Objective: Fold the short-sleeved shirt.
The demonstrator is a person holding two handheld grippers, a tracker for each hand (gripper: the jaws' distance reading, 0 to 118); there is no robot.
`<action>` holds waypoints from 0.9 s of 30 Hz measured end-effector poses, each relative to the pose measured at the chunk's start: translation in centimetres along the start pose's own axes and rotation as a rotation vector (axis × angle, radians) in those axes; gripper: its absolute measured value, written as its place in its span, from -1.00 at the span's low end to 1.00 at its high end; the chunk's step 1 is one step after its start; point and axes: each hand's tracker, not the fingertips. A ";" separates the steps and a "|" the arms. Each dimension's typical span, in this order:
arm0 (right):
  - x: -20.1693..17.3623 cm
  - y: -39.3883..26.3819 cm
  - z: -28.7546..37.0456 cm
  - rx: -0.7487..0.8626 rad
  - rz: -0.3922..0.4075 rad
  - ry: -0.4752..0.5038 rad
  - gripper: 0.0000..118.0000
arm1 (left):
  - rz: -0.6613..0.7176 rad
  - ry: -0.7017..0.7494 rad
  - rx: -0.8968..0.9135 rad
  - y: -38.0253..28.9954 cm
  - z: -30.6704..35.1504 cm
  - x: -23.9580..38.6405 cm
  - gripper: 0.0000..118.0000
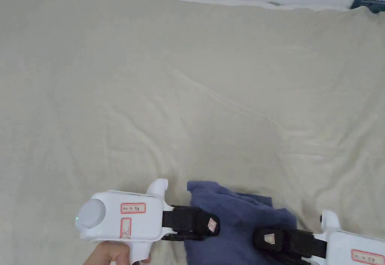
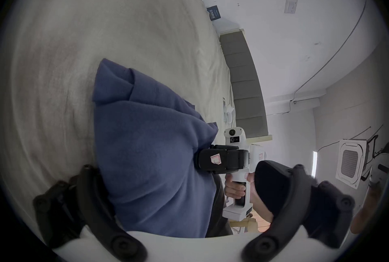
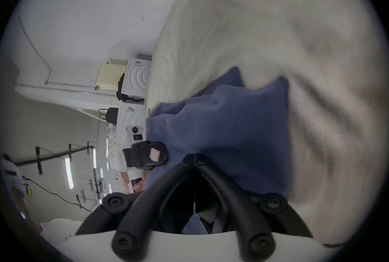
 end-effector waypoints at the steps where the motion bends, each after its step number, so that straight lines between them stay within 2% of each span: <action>1: -0.5 0.0 0.4 0.004 0.021 -0.003 -0.99 | 0.032 0.000 0.001 0.3 0.2 -0.1 -0.67; 3: -1.7 0.0 1.2 0.012 0.029 -0.016 -0.99 | 0.042 -0.063 -0.003 0.3 1.1 0.0 -0.67; 7: -4.2 0.4 3.1 0.051 0.077 -0.007 -0.99 | -0.003 -0.016 0.044 0.5 6.3 -0.5 -0.67; 11: -6.4 1.5 4.1 0.083 0.136 -0.038 -0.99 | -0.047 0.193 0.114 3.2 16.6 -2.4 -0.67; 16: -8.0 3.0 4.8 0.134 0.139 -0.054 -0.99 | 0.043 0.506 0.167 8.6 30.4 -7.6 -0.67; 20: -9.0 3.7 5.2 0.166 0.158 -0.109 -0.99 | 0.145 0.685 0.227 10.6 36.6 -9.9 -0.67; 24: -9.3 4.3 5.4 0.167 0.149 -0.143 -0.99 | 0.201 0.738 0.219 11.8 38.8 -11.6 -0.66; 25: -9.4 4.4 5.3 0.163 0.152 -0.152 -0.99 | 0.189 0.742 0.213 12.2 38.9 -11.9 -0.54; 26: -9.4 4.7 5.4 0.161 0.155 -0.164 -0.99 | 0.173 0.751 0.208 12.3 38.9 -11.8 -0.11; 27: -9.5 4.7 5.3 0.163 0.154 -0.172 -0.99 | 0.172 0.750 0.207 12.1 38.4 -11.3 0.89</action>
